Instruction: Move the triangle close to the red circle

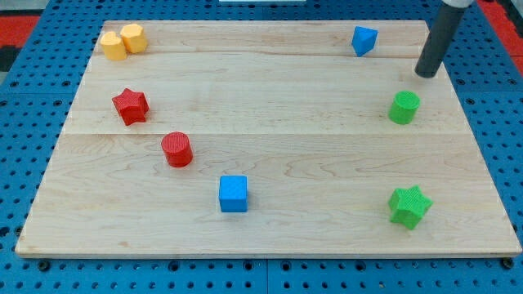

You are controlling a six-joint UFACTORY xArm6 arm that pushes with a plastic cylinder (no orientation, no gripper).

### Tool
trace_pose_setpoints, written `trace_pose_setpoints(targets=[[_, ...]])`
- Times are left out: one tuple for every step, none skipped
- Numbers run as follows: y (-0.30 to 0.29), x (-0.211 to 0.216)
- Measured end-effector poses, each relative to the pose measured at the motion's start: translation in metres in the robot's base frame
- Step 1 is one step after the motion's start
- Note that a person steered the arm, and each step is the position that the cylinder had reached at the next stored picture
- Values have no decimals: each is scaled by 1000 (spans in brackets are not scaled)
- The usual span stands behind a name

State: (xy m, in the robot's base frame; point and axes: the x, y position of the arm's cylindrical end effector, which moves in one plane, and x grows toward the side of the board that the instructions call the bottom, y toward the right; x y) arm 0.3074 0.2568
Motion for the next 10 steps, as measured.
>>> trace_pose_setpoints(targets=[[-3,-61],[-61,-75],[-180,-71],[-250,-34],[-237,-26],[-226,-62],[-161,-70],[-152,-33],[-281,-13],[-292,-18]])
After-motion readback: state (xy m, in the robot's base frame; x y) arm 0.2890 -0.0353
